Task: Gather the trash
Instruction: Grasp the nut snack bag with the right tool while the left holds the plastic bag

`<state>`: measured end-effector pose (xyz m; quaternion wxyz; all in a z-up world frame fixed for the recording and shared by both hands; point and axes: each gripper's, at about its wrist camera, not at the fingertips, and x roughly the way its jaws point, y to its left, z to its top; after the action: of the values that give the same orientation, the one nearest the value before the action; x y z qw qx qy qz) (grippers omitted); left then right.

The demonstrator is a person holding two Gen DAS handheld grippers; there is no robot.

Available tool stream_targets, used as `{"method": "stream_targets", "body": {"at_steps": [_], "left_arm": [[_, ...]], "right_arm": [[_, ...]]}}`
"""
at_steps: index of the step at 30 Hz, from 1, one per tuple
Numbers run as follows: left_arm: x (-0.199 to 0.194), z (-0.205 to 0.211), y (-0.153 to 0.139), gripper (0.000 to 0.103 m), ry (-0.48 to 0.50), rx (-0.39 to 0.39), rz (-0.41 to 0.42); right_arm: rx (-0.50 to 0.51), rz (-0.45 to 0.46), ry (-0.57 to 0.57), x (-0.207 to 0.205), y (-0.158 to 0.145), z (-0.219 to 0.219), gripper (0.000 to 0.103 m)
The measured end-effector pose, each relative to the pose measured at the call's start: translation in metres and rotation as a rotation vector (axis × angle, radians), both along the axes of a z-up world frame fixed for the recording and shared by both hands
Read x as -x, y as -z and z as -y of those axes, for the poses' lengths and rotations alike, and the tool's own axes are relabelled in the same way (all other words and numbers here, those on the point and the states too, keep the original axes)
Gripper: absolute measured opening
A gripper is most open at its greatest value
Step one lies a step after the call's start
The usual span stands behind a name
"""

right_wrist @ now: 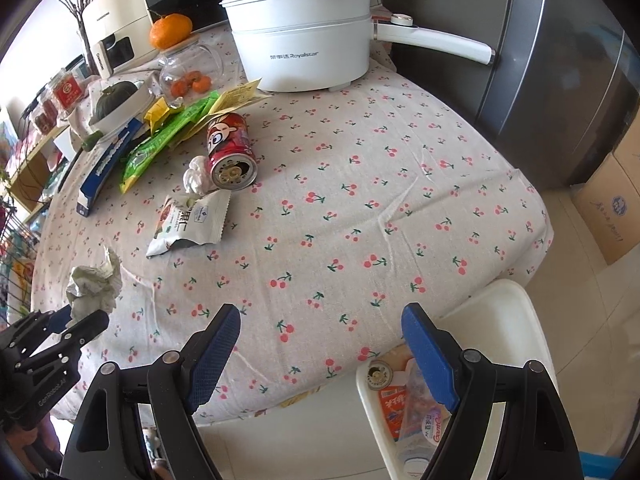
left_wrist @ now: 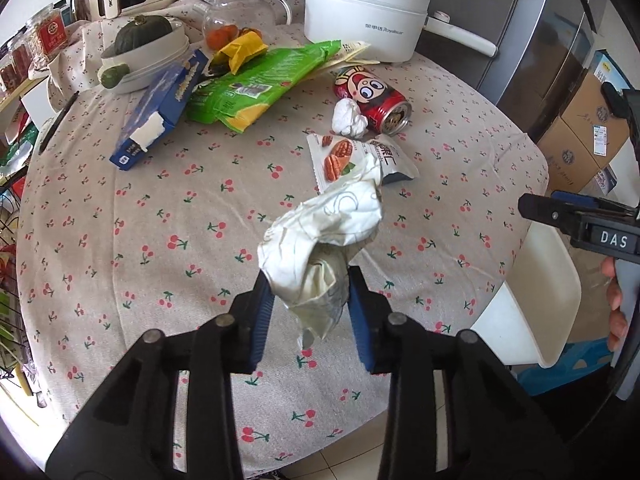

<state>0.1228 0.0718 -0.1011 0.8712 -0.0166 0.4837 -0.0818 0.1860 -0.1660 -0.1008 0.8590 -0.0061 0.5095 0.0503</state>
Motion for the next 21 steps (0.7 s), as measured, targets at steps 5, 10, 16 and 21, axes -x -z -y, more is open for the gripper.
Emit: {"method": "stream_targets", "body": {"at_steps": [5, 10, 16, 21], "left_arm": [[0.006, -0.022, -0.014, 0.038, -0.038, 0.007, 0.024], [0.008, -0.043, -0.020, 0.038, -0.069, 0.033, 0.030], [0.004, -0.055, -0.020, 0.038, -0.094, 0.051, 0.026], [0.002, -0.059, -0.019, 0.038, -0.096, 0.054, 0.018]], "right_arm": [[-0.057, -0.015, -0.038, -0.017, 0.007, -0.030, 0.084], [-0.166, -0.031, -0.062, -0.039, 0.016, -0.056, 0.084], [-0.217, -0.016, -0.053, -0.061, 0.030, -0.080, 0.084], [-0.230, -0.012, -0.018, -0.077, 0.047, -0.088, 0.084]]}}
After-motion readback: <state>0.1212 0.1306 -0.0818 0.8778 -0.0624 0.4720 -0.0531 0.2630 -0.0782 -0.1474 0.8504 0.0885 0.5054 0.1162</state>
